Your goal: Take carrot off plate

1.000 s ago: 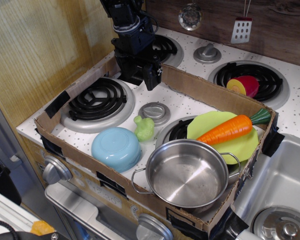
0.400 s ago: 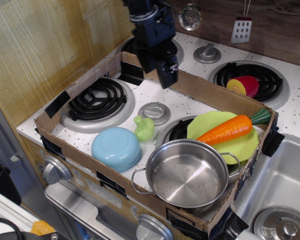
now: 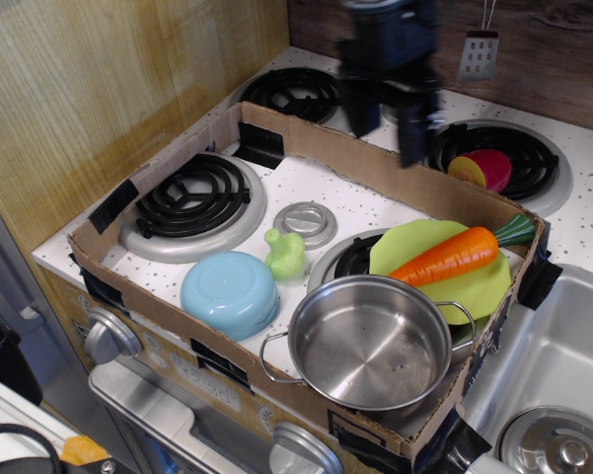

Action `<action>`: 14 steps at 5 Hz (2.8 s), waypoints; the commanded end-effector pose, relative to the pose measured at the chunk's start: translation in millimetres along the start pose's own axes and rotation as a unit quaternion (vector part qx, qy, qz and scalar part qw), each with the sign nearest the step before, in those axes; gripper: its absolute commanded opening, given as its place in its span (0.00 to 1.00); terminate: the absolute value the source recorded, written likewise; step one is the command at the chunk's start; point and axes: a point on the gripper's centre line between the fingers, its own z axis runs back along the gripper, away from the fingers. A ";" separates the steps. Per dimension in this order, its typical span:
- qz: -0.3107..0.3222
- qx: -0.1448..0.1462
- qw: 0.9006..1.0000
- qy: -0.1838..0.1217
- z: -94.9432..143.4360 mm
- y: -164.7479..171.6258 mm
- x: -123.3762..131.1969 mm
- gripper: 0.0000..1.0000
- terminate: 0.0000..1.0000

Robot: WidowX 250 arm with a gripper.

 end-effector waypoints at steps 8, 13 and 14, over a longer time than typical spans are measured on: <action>0.033 0.012 0.997 -0.069 -54.4 -61.6 -6.4 1.00 0.00; 0.078 0.012 0.993 -0.086 -22.6 -68.7 6.2 0.00 0.00; 0.058 0.038 0.993 -0.096 -16.1 -60.3 4.8 0.00 0.00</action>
